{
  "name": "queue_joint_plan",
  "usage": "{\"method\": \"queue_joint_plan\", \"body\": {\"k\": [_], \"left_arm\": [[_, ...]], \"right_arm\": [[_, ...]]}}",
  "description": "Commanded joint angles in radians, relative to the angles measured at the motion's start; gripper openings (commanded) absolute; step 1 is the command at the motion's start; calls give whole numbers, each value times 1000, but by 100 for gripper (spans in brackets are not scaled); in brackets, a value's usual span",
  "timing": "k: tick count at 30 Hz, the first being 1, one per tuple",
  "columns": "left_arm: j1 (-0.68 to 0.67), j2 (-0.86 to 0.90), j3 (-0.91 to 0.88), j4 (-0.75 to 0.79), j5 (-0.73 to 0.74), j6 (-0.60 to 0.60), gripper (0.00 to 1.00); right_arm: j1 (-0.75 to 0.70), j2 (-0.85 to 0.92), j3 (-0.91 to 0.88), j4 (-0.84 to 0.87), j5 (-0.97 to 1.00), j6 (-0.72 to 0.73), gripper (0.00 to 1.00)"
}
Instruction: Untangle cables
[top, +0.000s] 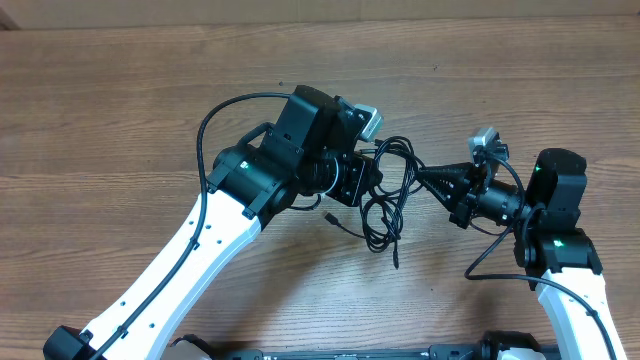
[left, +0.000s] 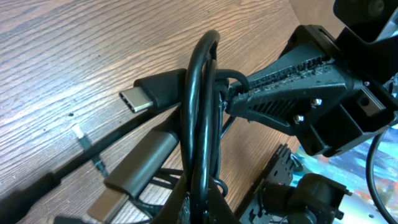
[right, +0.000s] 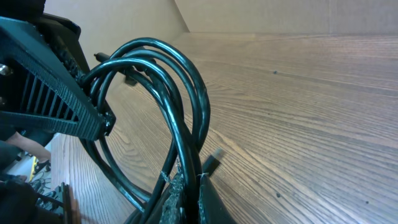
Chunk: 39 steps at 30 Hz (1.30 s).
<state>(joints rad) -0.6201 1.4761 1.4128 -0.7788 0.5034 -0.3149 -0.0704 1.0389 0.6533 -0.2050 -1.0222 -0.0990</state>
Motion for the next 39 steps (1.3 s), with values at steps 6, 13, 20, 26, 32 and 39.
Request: {"method": "queue_joint_plan", "body": {"k": [6, 13, 20, 26, 32, 39], "left_arm": [[-2, 8, 15, 6, -3, -35, 4], [-10, 8, 15, 7, 48, -22, 4], [-37, 8, 15, 7, 47, -22, 4], [-37, 8, 15, 10, 48, -22, 4], [-39, 8, 15, 10, 49, -22, 4], [-75, 8, 15, 32, 46, -30, 4]], "right_arm": [[-3, 0, 21, -29, -3, -7, 10], [-3, 0, 21, 6, -4, -7, 36], [-3, 0, 21, 35, -27, -7, 12], [-3, 0, 21, 37, -50, -7, 4], [-3, 0, 21, 38, -56, -6, 18], [-3, 0, 21, 38, -56, -6, 10]]}}
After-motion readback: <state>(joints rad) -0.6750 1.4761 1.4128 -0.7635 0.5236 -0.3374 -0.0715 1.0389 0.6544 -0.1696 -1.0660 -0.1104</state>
